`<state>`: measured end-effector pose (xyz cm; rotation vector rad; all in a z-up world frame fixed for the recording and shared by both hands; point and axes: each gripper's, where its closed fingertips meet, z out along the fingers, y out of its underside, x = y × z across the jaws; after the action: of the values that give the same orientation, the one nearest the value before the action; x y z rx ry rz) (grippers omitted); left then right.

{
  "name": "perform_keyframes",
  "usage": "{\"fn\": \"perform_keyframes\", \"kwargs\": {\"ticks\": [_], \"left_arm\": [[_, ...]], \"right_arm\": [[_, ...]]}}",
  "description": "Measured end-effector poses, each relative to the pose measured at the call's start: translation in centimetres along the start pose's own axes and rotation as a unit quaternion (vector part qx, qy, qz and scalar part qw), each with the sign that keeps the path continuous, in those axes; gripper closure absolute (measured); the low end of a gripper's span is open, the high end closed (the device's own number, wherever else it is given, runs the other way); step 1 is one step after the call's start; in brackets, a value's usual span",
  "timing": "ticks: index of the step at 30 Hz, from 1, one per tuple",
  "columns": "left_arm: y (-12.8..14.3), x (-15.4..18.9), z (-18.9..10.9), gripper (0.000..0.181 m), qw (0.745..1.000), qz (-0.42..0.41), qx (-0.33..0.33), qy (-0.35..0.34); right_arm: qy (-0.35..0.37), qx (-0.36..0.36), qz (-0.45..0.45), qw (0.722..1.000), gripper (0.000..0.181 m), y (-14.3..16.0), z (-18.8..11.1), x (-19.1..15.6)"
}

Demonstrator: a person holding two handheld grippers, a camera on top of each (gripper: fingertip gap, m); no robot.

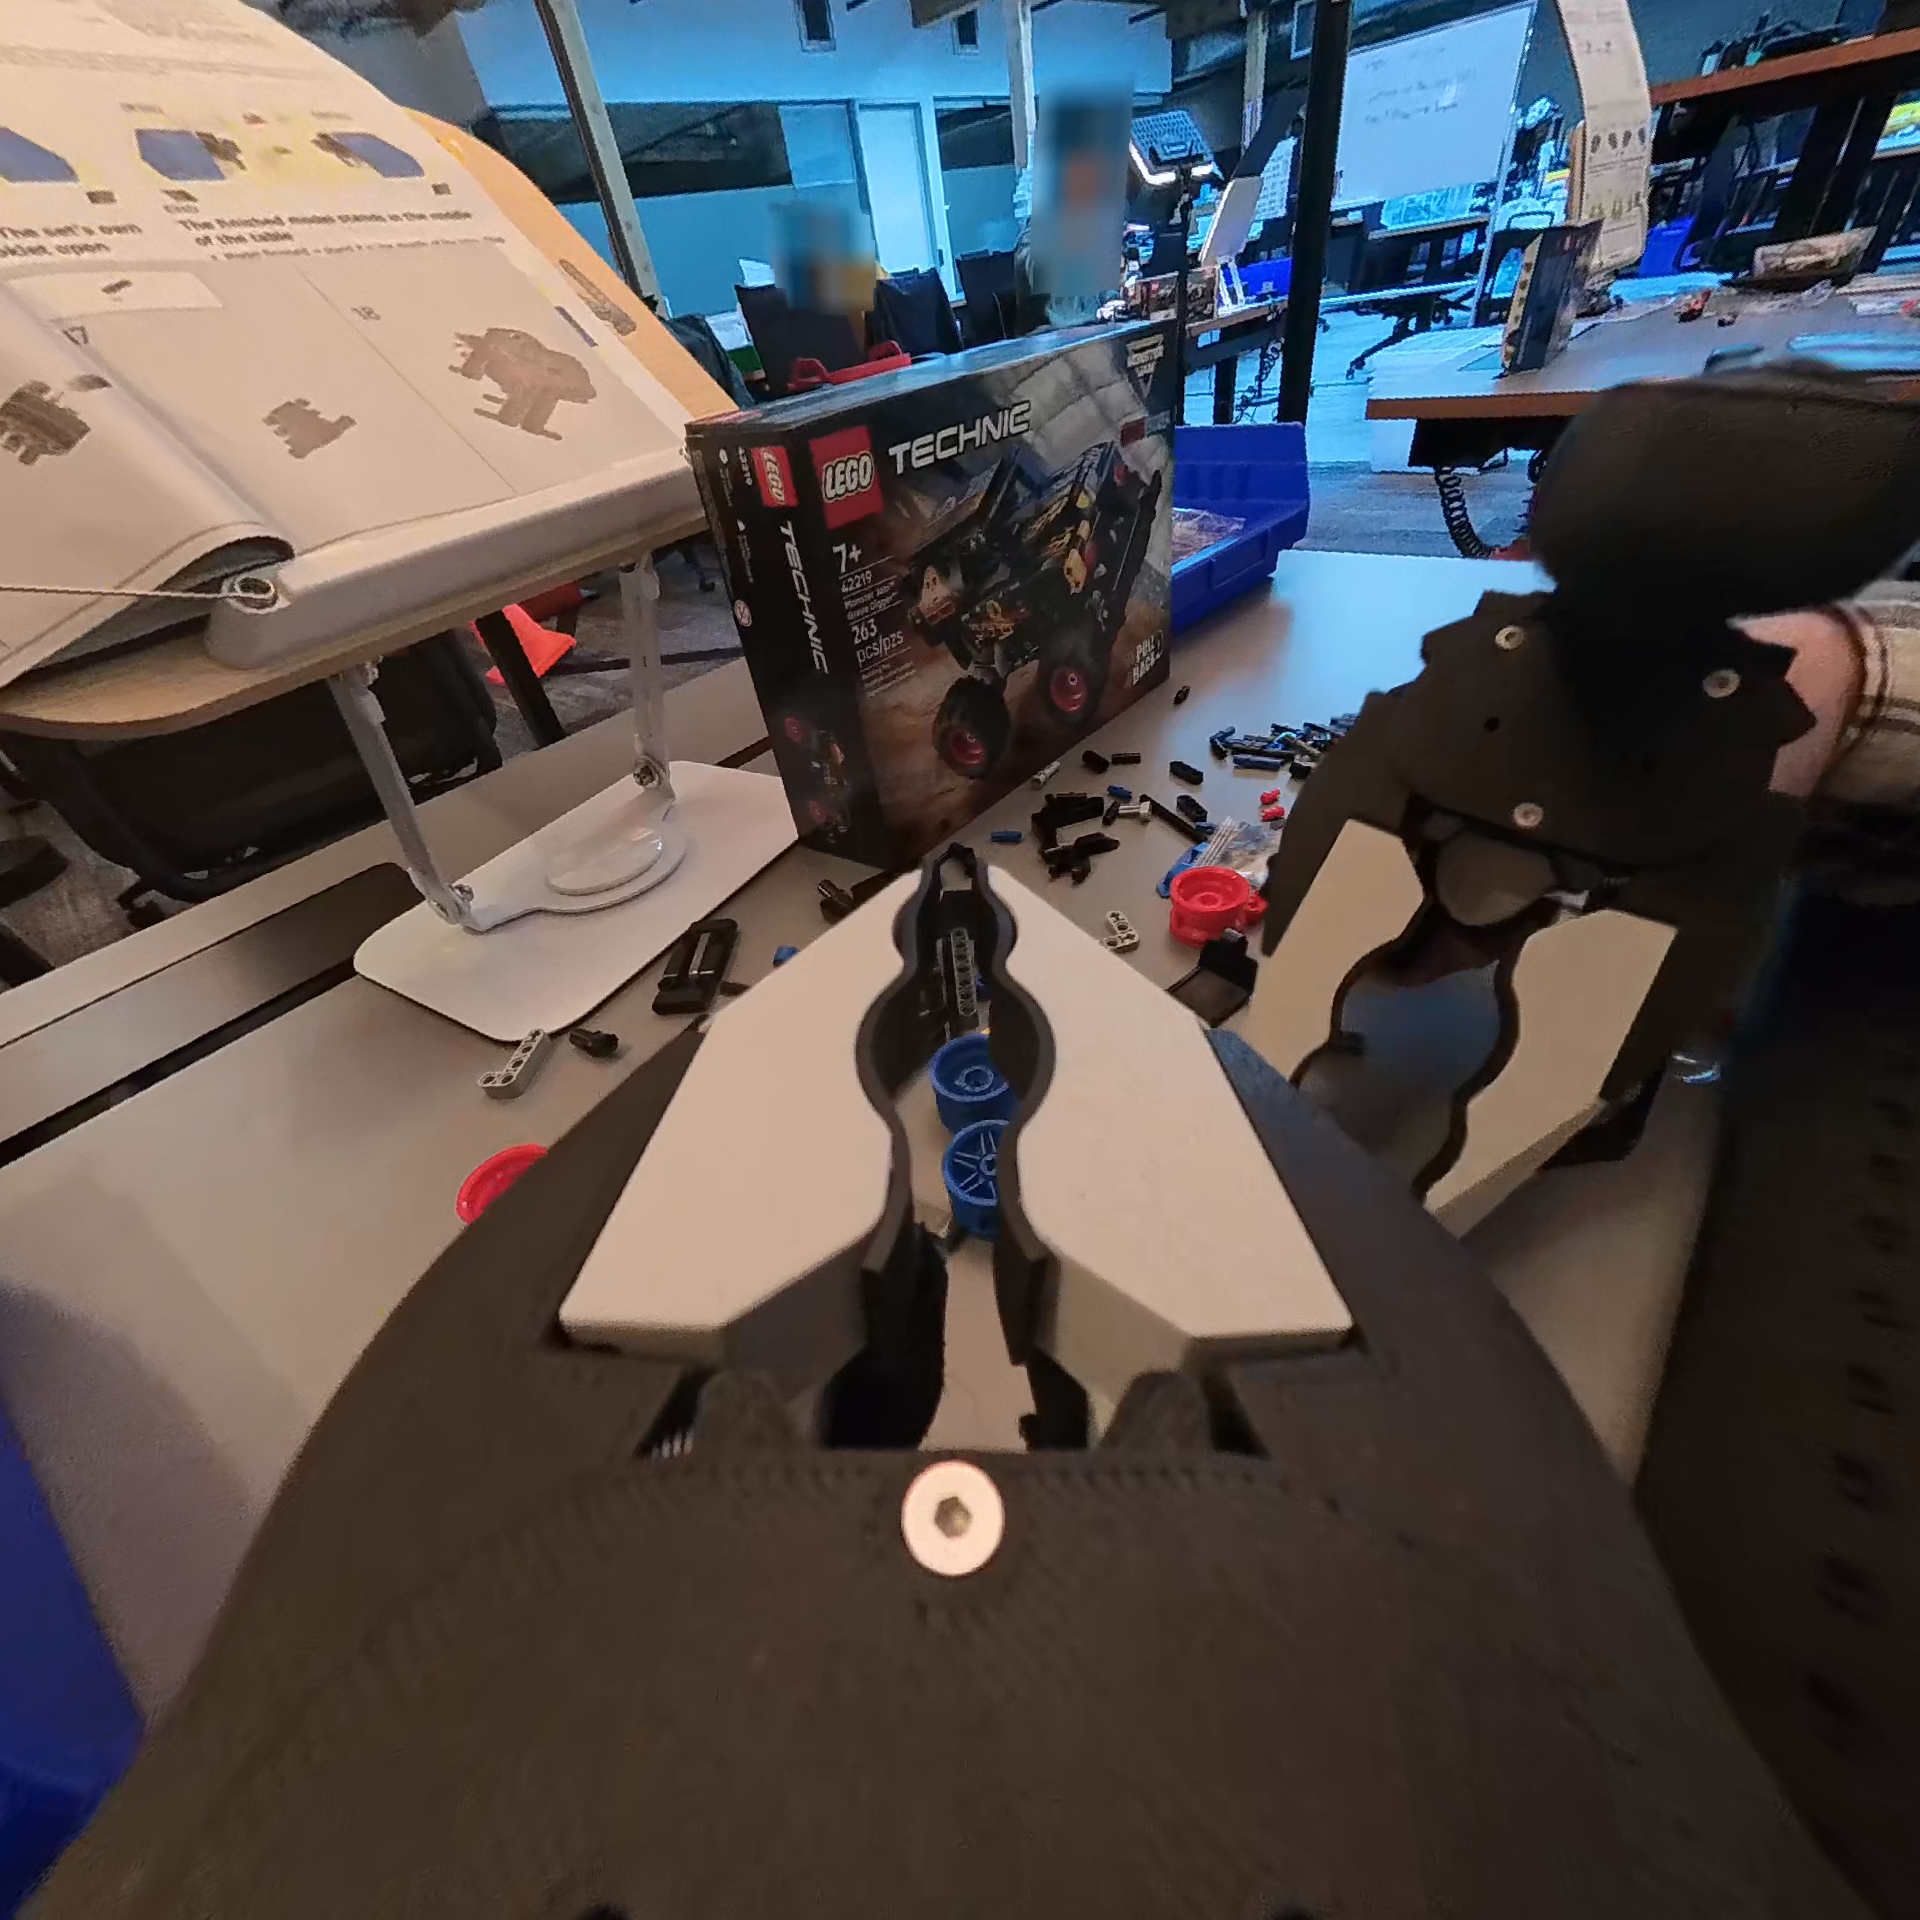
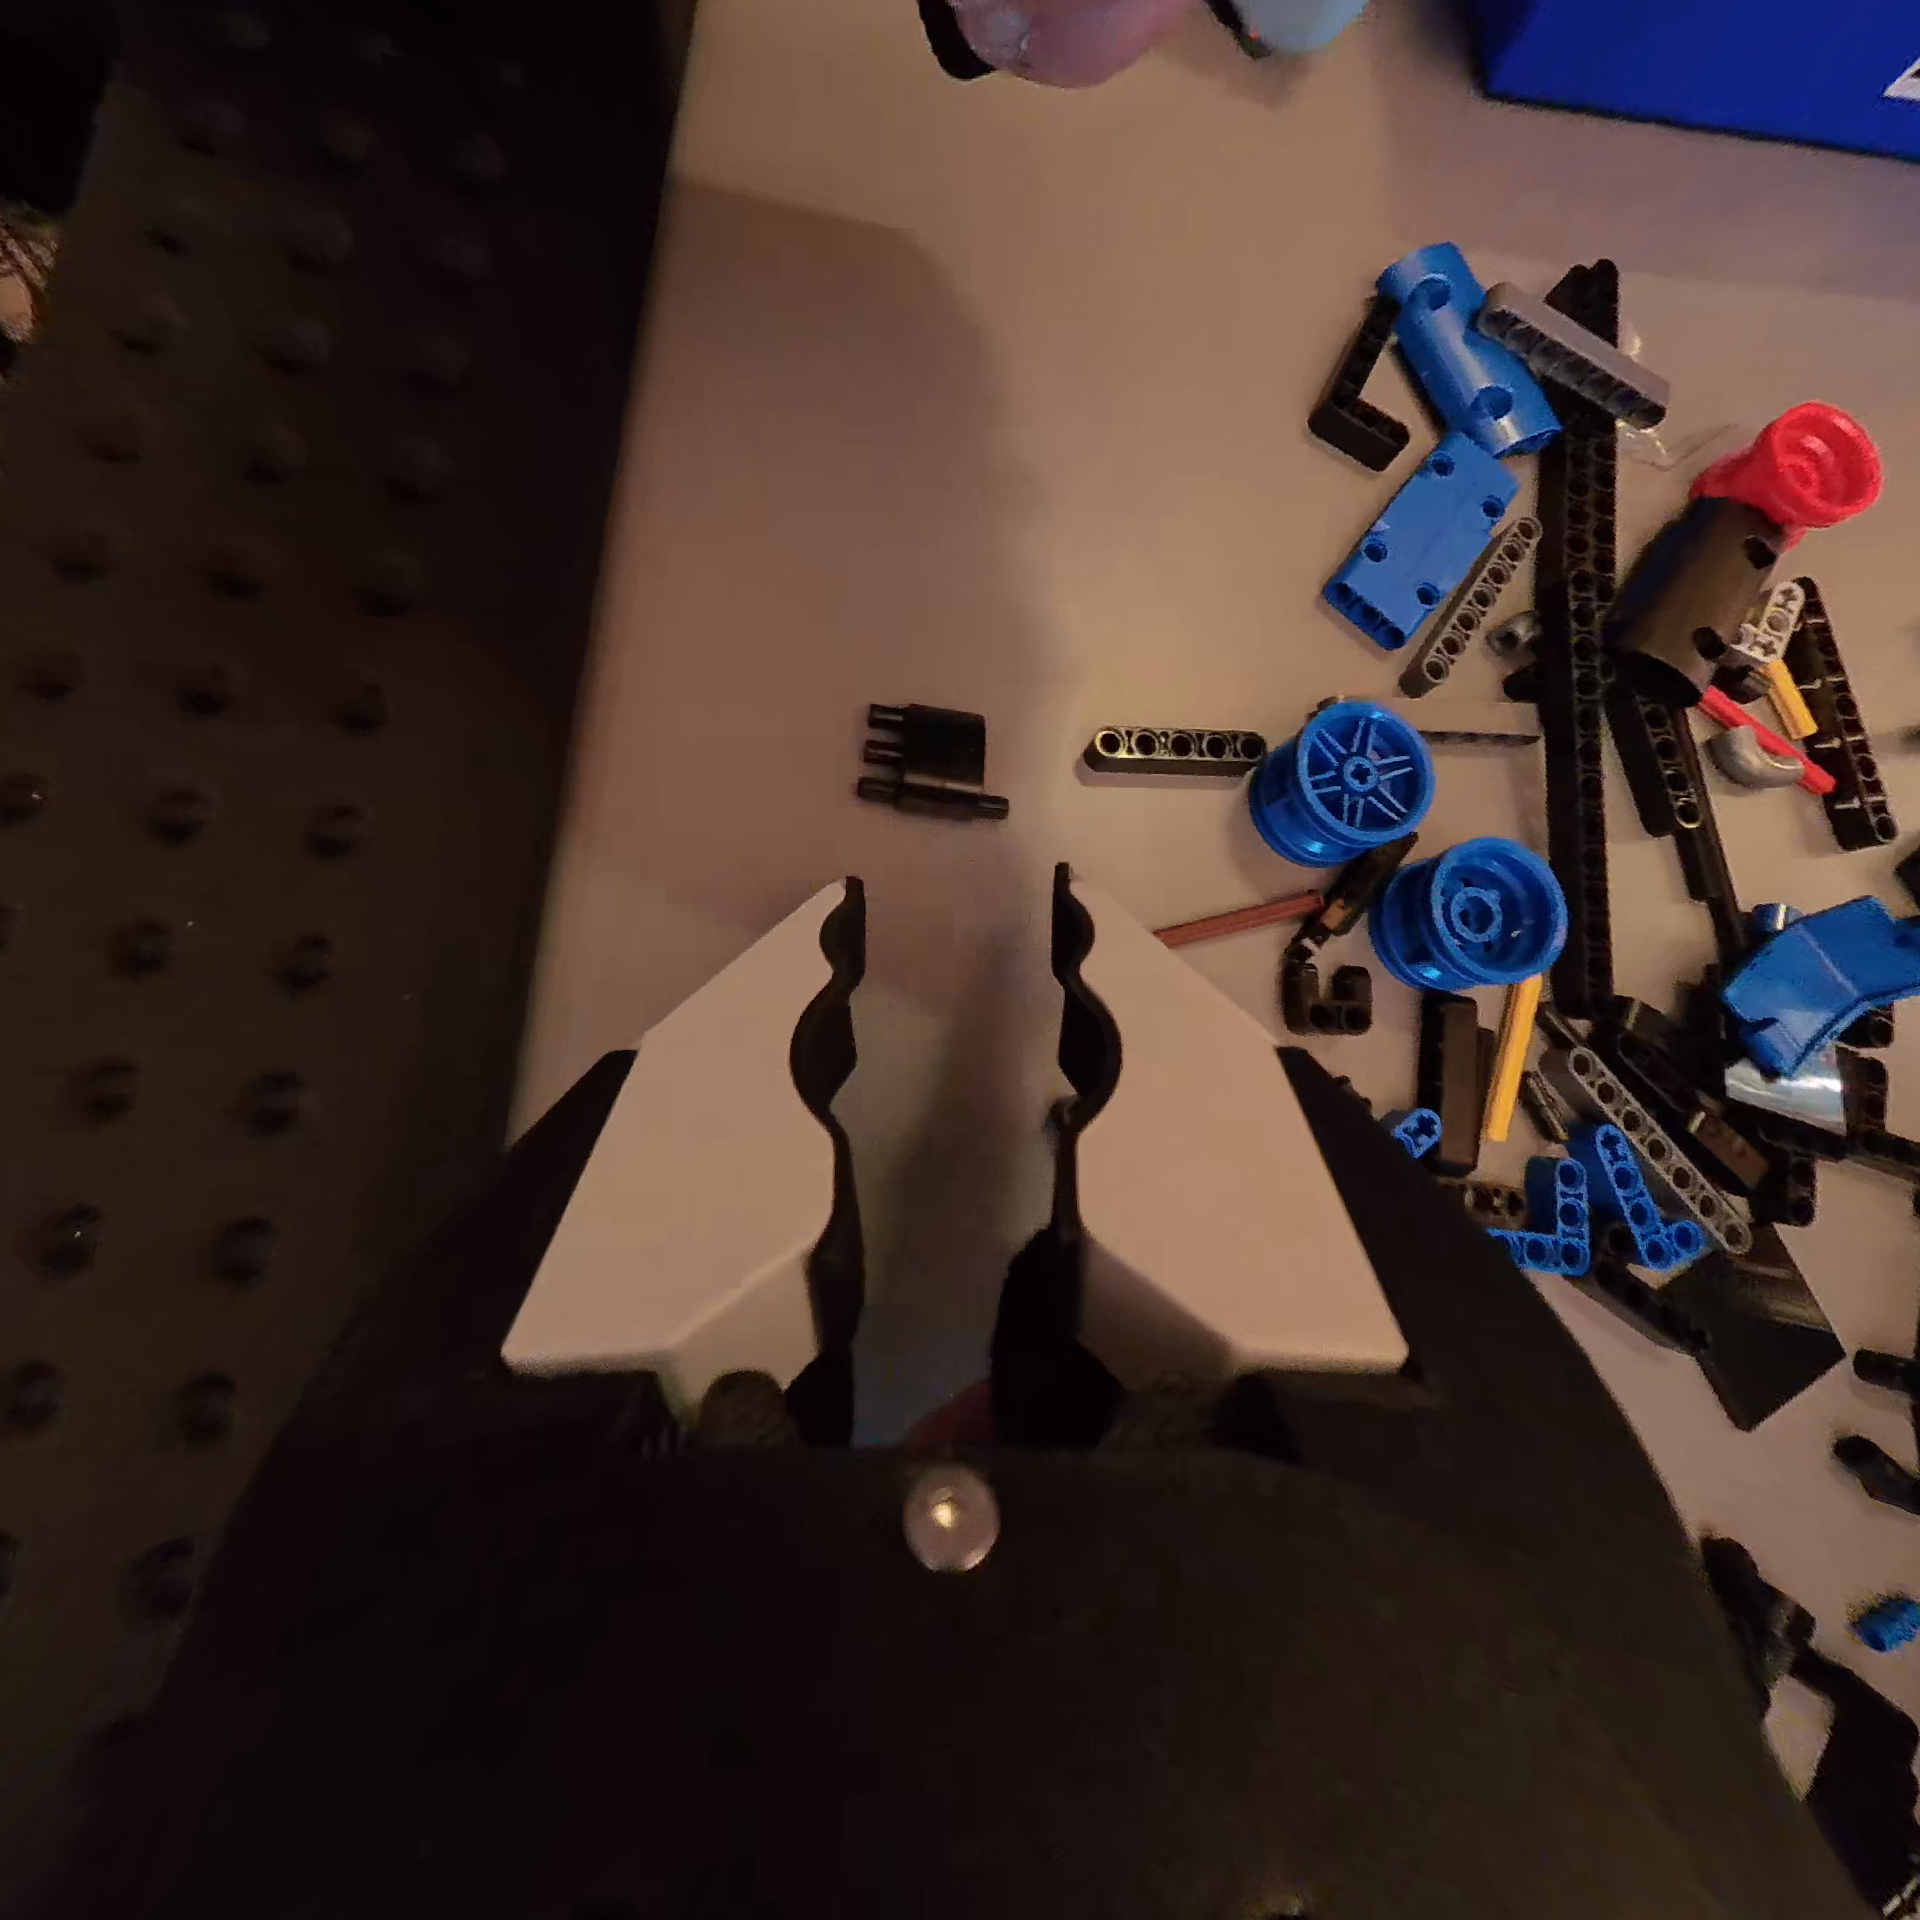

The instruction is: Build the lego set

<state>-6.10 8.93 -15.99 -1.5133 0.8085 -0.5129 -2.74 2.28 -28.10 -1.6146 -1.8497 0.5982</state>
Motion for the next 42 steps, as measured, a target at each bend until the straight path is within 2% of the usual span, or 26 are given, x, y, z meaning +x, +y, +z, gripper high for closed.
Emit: {"fn": "perform_keyframes", "kwargs": {"ticks": [1,7,12,16,18,20,24,27,31,36,38,42], "left_arm": [[0.2,0.0,0.1,0.178,1.0,-0.002,-0.005,0.0],[0.9,-0.5,0.1,0.177,1.0,-0.007,-0.025,-0.003],[1.5,-0.1,0.5,0.177,0.999,-0.005,-0.038,0.003],[1.9,0.1,0.7,0.177,0.999,0.006,-0.048,0.002],[1.9,0.1,0.7,0.177,0.999,0.003,-0.05,0.005],[2.2,0.2,0.7,0.175,0.998,0.003,-0.059,0.012],[2.3,0.6,0.4,0.169,0.998,0.008,-0.062,0.031],[1.4,1.3,-0.2,0.161,0.998,0.036,-0.039,0.046],[0.7,1.8,-1.0,0.151,0.996,0.05,-0.022,0.071],[-1.4,3.4,-2.7,0.132,0.988,0.061,0.033,0.141],[-1.2,4.8,-2.6,0.134,0.982,0.099,0.032,0.158],[-0.1,7.1,-1.5,0.15,0.97,0.176,0.01,0.167]], "right_arm": [[0.0,0.008,0.004,1.0,0.146,-0.1,-0.3,0.1],[0.011,0.025,0.014,1.0,0.146,-0.3,-1.3,0.7],[0.01,0.039,0.009,0.999,0.146,-2.6,-0.1,-0.1],[0.031,-0.022,0.004,0.999,0.154,-1.4,1.9,0.5],[0.019,-0.016,0.01,1.0,0.166,-1.4,2.0,0.2],[0.019,-0.012,0.011,1.0,0.167,-1.4,1.9,0.2],[0.009,0.051,0.049,0.997,0.167,-2.7,0.3,0.8],[-0.003,0.121,0.099,0.988,0.167,-3.7,-1.9,1.9],[-0.023,0.209,0.149,0.966,0.167,-4.9,-4.7,3.1],[-0.06,0.306,0.177,0.933,0.167,-6.9,-7.7,3.4],[-0.078,0.327,0.178,0.925,0.167,-7.4,-8.3,3.1],[-0.114,0.339,0.178,0.917,0.167,-8.0,-8.4,2.0]]}}
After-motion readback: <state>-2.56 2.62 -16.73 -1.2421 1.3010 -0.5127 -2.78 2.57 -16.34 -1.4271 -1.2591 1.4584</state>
